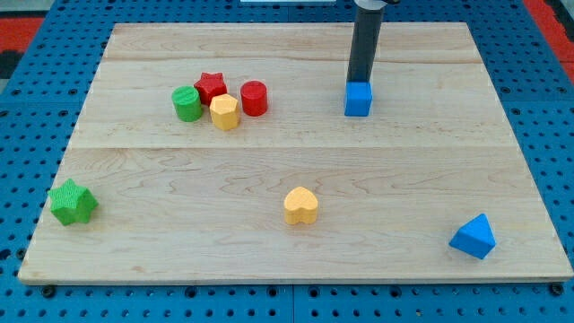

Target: Place the blue cube to the bottom of the red circle

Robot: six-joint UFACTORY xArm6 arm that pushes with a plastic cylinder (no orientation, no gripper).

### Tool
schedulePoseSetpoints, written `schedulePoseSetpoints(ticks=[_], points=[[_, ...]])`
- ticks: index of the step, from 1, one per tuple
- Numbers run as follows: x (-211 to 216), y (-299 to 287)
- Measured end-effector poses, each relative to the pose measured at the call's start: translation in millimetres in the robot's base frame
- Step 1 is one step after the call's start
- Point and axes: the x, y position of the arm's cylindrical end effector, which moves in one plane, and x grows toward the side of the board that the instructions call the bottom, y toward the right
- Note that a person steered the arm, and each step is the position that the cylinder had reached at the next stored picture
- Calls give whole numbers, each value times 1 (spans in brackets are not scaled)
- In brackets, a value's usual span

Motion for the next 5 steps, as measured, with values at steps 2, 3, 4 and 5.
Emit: schedulePoseSetpoints(ticks=[2, 3, 4, 5], points=[[49, -12], [72, 17], [85, -25], [83, -110]])
